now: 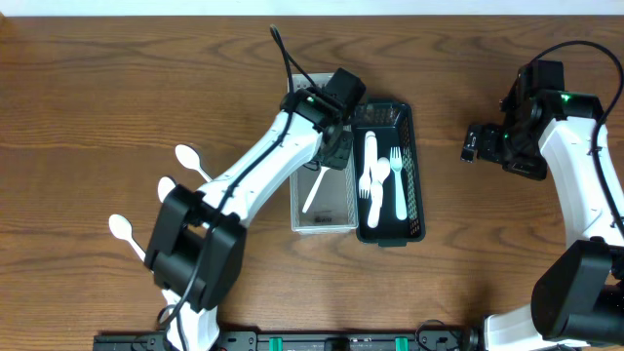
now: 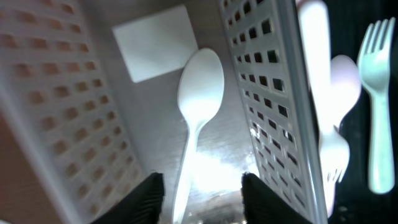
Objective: Pack container
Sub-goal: 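Carry the spoon into the white tray and release it, then move the left gripper back to the next white spoon and grasp it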
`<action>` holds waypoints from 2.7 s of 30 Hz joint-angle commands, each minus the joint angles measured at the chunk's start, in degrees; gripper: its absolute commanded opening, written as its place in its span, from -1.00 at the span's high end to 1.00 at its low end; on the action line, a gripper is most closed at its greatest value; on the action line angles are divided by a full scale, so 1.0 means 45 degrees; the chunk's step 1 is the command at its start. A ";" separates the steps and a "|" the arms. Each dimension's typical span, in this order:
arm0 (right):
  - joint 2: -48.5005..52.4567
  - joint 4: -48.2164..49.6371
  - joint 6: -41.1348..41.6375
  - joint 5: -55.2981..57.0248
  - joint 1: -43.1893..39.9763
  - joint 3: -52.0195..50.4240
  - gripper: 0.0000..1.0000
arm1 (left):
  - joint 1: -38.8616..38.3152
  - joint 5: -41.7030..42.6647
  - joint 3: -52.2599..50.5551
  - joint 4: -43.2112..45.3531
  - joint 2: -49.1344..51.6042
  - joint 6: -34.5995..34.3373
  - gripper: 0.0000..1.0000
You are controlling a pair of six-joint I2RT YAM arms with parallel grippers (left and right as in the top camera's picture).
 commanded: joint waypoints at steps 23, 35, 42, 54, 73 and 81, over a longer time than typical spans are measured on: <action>0.0005 0.0015 0.0049 -0.0019 0.0068 -0.0010 -0.98 | 0.8767 -0.0058 -0.2234 -0.1025 -0.2885 -0.3492 -0.71; 0.0005 0.0005 0.0039 -0.0015 0.0068 -0.0010 -0.99 | 0.8733 0.1035 -0.2579 -0.0131 0.0393 -0.2331 -0.72; 0.0005 0.0010 0.0039 -0.0015 0.0068 -0.0010 -0.99 | 0.8733 0.1044 -0.2579 0.0228 0.1268 -0.2093 -0.71; 0.0005 -0.0019 0.0034 -0.0010 0.0068 -0.0010 -0.99 | 0.8733 0.1137 -0.2589 0.0355 0.1957 -0.1472 -0.71; 0.0005 -0.0024 0.0034 -0.0010 0.0068 -0.0010 -0.98 | 0.8733 0.1141 -0.2589 0.0194 0.1953 -0.1472 0.61; 0.0005 -0.0010 -0.0005 -0.0010 0.0068 -0.0010 -0.98 | 0.8728 0.1137 -0.2589 0.0107 0.1928 -0.1472 0.84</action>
